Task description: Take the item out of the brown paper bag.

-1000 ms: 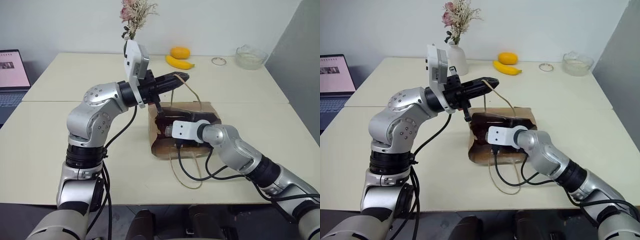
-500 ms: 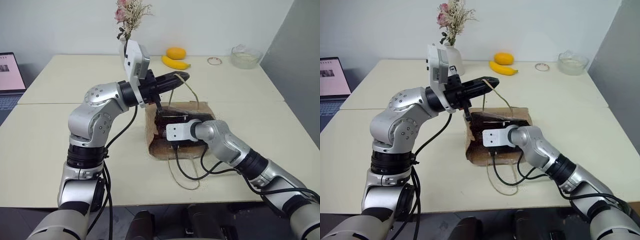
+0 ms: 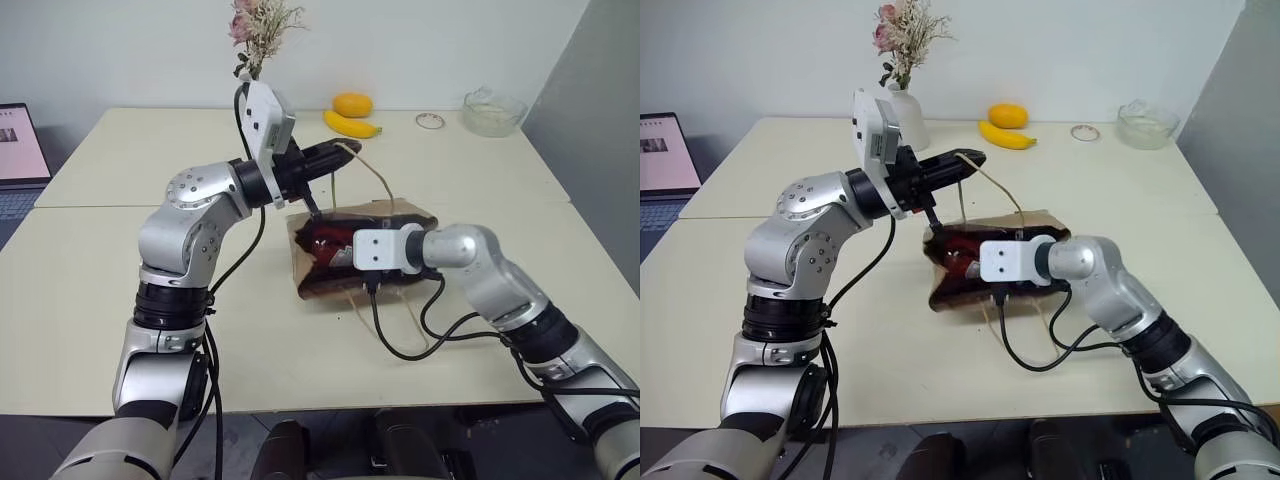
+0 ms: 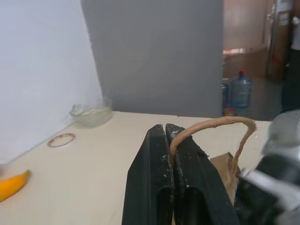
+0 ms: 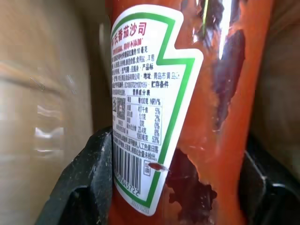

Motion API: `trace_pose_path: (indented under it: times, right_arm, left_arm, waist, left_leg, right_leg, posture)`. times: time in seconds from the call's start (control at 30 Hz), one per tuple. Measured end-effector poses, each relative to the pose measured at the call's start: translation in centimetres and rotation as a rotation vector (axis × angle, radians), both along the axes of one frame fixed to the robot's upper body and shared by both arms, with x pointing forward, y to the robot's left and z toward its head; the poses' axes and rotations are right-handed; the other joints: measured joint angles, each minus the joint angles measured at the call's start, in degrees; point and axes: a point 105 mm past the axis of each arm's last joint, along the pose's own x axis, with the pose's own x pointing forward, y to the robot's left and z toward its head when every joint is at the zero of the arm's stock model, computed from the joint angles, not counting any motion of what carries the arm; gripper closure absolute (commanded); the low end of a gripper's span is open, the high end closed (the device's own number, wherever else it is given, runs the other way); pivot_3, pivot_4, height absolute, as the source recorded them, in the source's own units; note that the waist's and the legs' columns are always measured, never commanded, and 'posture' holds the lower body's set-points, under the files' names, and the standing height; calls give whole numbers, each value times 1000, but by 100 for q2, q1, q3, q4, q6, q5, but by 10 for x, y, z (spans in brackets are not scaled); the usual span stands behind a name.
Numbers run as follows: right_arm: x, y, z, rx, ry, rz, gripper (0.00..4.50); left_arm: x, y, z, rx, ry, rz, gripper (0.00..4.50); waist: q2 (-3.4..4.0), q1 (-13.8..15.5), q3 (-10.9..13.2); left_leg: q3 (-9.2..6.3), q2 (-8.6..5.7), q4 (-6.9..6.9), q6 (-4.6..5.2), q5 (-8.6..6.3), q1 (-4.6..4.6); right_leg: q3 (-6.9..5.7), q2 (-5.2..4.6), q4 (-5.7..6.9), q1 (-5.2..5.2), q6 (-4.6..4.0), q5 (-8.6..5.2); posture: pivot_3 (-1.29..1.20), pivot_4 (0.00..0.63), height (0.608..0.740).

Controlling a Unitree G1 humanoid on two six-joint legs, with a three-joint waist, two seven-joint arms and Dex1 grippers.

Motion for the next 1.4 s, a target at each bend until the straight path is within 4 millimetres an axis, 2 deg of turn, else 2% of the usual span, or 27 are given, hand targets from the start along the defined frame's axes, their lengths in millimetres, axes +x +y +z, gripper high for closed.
trace_pose_path:
  times: [0.07,0.17,0.23,0.4,0.53,0.63,0.7,0.77,0.83,0.9,1.0,1.1,1.23,1.33,1.4]
  right_arm:
    - [-14,1,14,70,42,68,1708]
    - [-28,-1,17,108,122,132,1718]
    - [-36,-3,26,179,177,167,1718]
    - [-45,-11,77,413,237,207,1718]
    - [-44,-23,106,540,241,184,1718]
    - [-36,-35,125,636,219,124,1718]
    - [-23,-52,139,690,153,31,1718]
    - [-2,-82,142,660,39,-128,1718]
    - [24,-122,125,530,-75,-339,1719]
    - [44,-150,94,395,-85,-484,1719]
    - [63,-170,46,181,-87,-582,1721]
    - [73,-183,13,7,-106,-611,1721]
    - [72,-191,-26,-158,-89,-574,1721]
    - [67,-194,-47,-227,-62,-545,1721]
    - [66,-197,-54,-250,-54,-538,1721]
  left_arm:
    - [5,3,-2,5,0,26,4500]
    - [8,3,-2,3,-3,46,4500]
    - [12,5,-4,7,9,61,4500]
    - [18,7,-12,31,32,90,4500]
    - [18,7,-13,37,33,94,4500]
    - [19,7,-13,40,32,96,4500]
    - [19,7,-14,44,32,96,4500]
    - [19,6,-14,49,30,98,4500]
    - [19,7,-14,53,28,101,4500]
    - [19,8,-14,56,26,105,4500]
    - [19,5,-12,53,19,97,4500]
    - [19,4,-10,49,8,93,4500]
    - [18,4,-10,48,7,92,4500]
    - [18,4,-10,48,6,93,4500]
    - [18,4,-10,48,6,94,4500]
  waist:
    - [0,0,0]
    - [1,-1,1]
    - [1,1,2]
    - [3,1,3]
    - [3,8,3]
    - [4,8,3]
    - [4,10,3]
    - [4,31,3]
    - [3,71,3]
    - [2,85,4]
    - [5,45,6]
    - [13,4,10]
    - [17,-4,13]
    - [18,-4,14]
    - [18,-4,15]
  left_leg:
    - [1,0,0,0,0,0]
    - [2,-3,0,0,0,0]
    - [2,-2,1,0,0,-1]
    - [0,1,0,0,0,0]
    - [2,0,-1,0,0,0]
    - [5,-2,-1,1,0,-2]
    - [5,-4,-1,1,0,-2]
    - [10,-10,-1,1,-1,-3]
    - [24,-13,-1,2,-1,-6]
    - [40,-12,-3,2,-1,-8]
    - [58,-6,-5,2,-1,-13]
    - [60,-1,-10,2,-1,-14]
    - [59,0,-13,1,-1,-14]
    - [59,-2,-11,1,0,-14]
    - [58,-4,-8,1,0,-14]
  right_leg:
    - [0,-1,-1,0,0,0]
    - [1,-4,-1,2,0,0]
    - [1,-4,1,1,0,0]
    - [0,-7,4,0,-1,1]
    - [1,-13,1,0,-1,0]
    - [3,-19,1,-1,-1,1]
    - [2,-19,1,0,0,0]
    - [-1,-14,-6,2,1,0]
    - [1,-14,-14,3,1,0]
    - [9,-14,-18,0,2,1]
    - [21,-12,-15,-14,3,1]
    - [22,-11,-13,-19,2,1]
    - [19,-5,-13,-19,1,1]
    - [21,-3,-13,-18,2,1]
    - [25,-5,-13,-18,3,2]
  posture:
    - [0,150,740]
    - [0,150,740]
    - [0,150,740]
    - [0,150,740]
    - [0,150,740]
    - [0,150,740]
    - [0,150,740]
    - [0,150,740]
    - [0,150,740]
    - [0,150,740]
    - [0,150,740]
    - [0,150,740]
    - [0,150,740]
    - [0,150,740]
    - [0,150,740]
